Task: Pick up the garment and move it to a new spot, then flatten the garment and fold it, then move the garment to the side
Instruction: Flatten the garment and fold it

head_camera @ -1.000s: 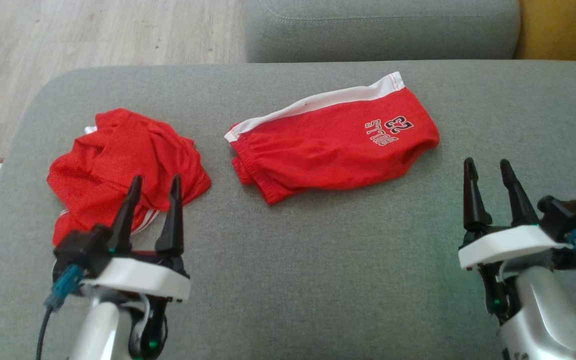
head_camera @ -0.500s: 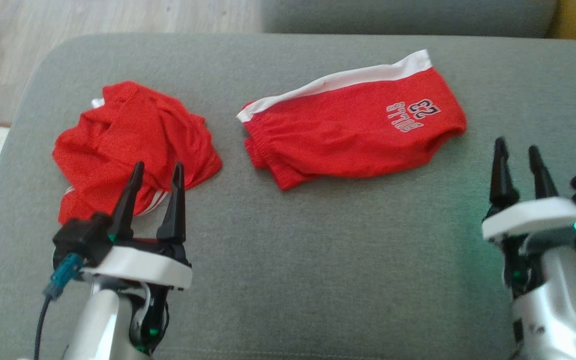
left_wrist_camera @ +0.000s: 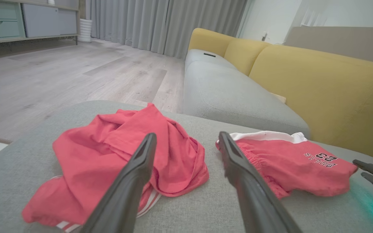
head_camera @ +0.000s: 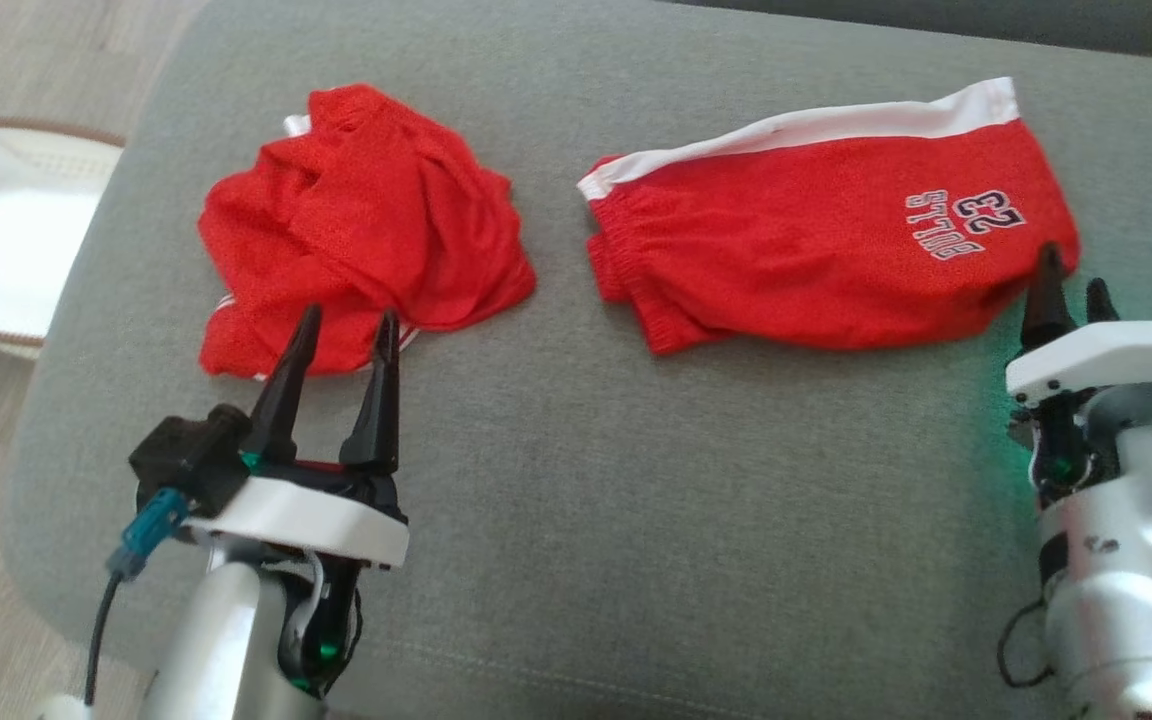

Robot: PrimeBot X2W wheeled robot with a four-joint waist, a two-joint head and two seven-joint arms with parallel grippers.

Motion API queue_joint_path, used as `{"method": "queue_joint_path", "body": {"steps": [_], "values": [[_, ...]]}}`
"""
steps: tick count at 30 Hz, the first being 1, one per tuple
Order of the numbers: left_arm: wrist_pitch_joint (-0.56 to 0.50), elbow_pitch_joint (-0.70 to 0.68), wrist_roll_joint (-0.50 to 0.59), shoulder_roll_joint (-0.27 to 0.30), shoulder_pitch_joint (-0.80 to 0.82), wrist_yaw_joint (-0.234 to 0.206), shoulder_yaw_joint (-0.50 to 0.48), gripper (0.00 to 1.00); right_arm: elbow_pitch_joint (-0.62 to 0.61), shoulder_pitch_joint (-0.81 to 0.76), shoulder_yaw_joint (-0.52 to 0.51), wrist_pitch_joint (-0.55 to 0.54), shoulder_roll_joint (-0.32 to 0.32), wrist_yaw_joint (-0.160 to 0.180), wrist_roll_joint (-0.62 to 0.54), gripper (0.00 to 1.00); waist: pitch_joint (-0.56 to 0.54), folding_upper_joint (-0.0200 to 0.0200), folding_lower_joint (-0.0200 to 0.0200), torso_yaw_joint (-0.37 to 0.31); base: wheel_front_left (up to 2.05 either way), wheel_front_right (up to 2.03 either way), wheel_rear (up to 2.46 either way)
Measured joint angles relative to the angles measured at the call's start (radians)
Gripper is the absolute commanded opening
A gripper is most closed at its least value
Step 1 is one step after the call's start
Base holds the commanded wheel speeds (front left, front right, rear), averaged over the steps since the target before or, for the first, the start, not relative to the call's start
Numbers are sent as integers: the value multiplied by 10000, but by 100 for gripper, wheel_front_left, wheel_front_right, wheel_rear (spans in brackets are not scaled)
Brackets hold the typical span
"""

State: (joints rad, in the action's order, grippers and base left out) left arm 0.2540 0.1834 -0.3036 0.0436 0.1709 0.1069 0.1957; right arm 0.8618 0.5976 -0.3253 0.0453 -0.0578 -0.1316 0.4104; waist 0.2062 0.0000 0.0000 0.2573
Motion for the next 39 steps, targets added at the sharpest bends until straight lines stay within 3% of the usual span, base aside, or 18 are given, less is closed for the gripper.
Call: {"method": "queue_joint_path", "body": {"steps": [10, 26, 27, 28, 29, 39], "values": [[0, -297, -245, -10, 385, -12, 127, 100, 2000, 1383, -2669, -213, -63, 0, -2167, 100, 294, 0, 0, 546, 0, 0, 0], [0, -535, -650, -25, 808, -205, 541, 100, 2631, 3172, -3887, -750, -201, 0, -3916, 100, 1123, 0, 0, 889, 0, 0, 0], [0, -535, -709, -25, 830, -207, 558, 100, 2631, 3205, -3916, -769, -201, 0, -4038, 92, 1145, 0, 0, 907, 0, 0, 0], [0, -529, -721, -27, 833, -240, 579, 100, 2627, 3224, -3937, -767, -205, 0, -4149, 39, 1154, 0, 1, 919, 0, 0, 0], [0, -518, -721, -27, 832, -278, 602, 100, 2623, 3233, -3944, -763, -205, 0, -4247, 0, 1147, 0, 1, 922, 0, 0, 0], [0, -265, -692, -29, 776, -274, 598, 100, 2784, 2846, -4134, 351, -82, 0, -4211, 0, 611, 0, 0, 628, 0, 0, 0]]}}
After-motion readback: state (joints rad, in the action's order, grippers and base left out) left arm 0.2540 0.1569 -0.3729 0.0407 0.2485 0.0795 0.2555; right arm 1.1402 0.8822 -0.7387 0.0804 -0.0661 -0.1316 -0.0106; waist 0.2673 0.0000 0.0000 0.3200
